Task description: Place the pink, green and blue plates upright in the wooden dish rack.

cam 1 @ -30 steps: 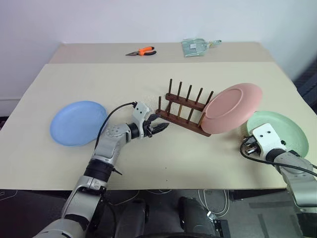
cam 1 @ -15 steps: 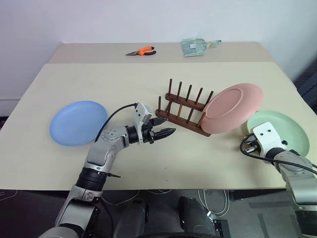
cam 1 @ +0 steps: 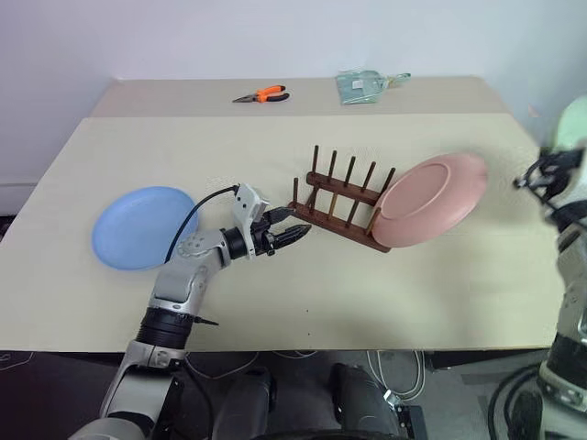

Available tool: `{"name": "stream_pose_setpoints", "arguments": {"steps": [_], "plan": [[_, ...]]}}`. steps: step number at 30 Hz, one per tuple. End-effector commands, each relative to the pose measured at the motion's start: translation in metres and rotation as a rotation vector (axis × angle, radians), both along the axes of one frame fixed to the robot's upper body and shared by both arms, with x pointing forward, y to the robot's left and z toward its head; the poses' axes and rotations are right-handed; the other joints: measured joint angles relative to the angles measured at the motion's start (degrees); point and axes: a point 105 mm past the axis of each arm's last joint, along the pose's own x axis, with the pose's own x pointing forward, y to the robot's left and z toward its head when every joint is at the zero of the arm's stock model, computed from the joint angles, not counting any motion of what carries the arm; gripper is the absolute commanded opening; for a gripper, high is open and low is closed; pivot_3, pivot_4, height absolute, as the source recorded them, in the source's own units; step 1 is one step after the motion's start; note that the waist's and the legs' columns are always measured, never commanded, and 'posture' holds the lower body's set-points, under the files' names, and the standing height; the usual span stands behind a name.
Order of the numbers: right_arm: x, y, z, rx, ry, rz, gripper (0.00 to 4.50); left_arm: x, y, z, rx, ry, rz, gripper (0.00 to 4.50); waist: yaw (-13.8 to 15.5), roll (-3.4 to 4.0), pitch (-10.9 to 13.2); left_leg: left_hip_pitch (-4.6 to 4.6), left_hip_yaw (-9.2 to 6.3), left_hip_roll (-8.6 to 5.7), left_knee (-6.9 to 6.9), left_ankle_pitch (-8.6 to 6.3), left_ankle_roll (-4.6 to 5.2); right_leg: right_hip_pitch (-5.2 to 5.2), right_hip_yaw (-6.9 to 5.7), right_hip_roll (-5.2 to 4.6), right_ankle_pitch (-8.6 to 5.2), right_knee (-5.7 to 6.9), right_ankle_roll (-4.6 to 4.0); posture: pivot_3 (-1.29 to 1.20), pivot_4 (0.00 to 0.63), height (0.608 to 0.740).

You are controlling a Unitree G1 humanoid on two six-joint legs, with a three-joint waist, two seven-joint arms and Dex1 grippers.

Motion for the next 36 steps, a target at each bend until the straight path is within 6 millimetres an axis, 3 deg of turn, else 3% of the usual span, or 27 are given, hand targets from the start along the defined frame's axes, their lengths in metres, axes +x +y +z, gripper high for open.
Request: {"name": "stream_pose_setpoints", "arguments": {"steps": [1, 5, 7, 10, 13, 17, 20, 36], "plan": [[-0.017, 0.022, 0.056, 0.048, -0.21, 0.142, 0.03, 0.003, 0.005, 0.009, -0.007, -0.053, 0.017, 3.09, 0.0, 0.01, 0.0, 0.01, -0.01, 0.0, 0.0, 0.0, 0.0, 0.01, 0.0, 0.0, 0.0, 0.01, 0.0, 0.0, 0.15, 0.74], [-0.026, 0.089, 0.087, 0.269, -0.297, 0.61, 0.03, 0.004, 0.006, 0.009, -0.015, -0.054, 0.026, 3.09, -0.4, 0.02, 0.0, 0.02, -0.05, 0.04, -0.03, 0.0, 0.01, -0.01, -0.01, 0.01, 0.01, 0.03, -0.02, 0.0, 0.15, 0.74], [-0.025, 0.112, 0.094, 0.403, -0.316, 0.732, 0.03, 0.003, 0.006, 0.009, -0.026, -0.053, 0.027, 3.09, -0.7, 0.02, 0.0, 0.05, -0.13, 0.09, -0.08, 0.0, 0.01, -0.02, -0.02, 0.04, 0.02, 0.05, -0.03, 0.0, 0.15, 0.74], [-0.017, 0.142, 0.094, 0.699, -0.32, 0.864, 0.03, -0.001, 0.006, 0.01, -0.038, -0.052, 0.017, 3.09, -1.0, 0.04, 0.0, 0.04, -0.27, 0.09, -0.09, 0.0, 0.01, -0.05, -0.03, 0.04, 0.02, 0.07, -0.04, 0.0, 0.15, 0.74], [-0.002, 0.173, 0.075, 0.991, -0.23, 0.917, 0.03, -0.008, 0.007, 0.013, -0.057, -0.053, 0.004, 3.09, -1.4, 0.07, 0.0, 0.01, -0.34, 0.06, -0.13, 0.0, 0.0, -0.13, 0.0, 0.02, 0.03, 0.08, -0.03, 0.0, 0.15, 0.74], [0.011, 0.189, 0.047, 1.16, -0.091, 0.878, 0.03, -0.018, 0.009, 0.014, -0.065, -0.047, -0.01, 3.09, -1.3, 0.08, 0.0, -0.03, -0.33, 0.03, -0.2, 0.01, -0.01, -0.25, 0.04, 0.01, 0.05, 0.15, -0.02, 0.0, 0.15, 0.74], [0.014, 0.195, 0.037, 1.24, -0.037, 0.866, 0.03, -0.022, 0.011, 0.013, -0.055, -0.042, -0.013, 3.09, -1.4, 0.1, 0.0, -0.01, -0.3, 0.01, -0.2, 0.01, 0.0, -0.23, 0.04, 0.02, 0.04, 0.15, -0.03, 0.0, 0.15, 0.74], [0.029, 0.202, 0.015, 1.368, 0.094, 0.77, 0.03, -0.024, 0.007, 0.011, -0.06, -0.025, -0.016, 3.09, -1.7, 0.13, 0.0, 0.04, -0.13, 0.06, -0.31, 0.01, 0.01, -0.25, 0.04, 0.14, -0.01, 0.14, -0.09, 0.0, 0.15, 0.74]]}}
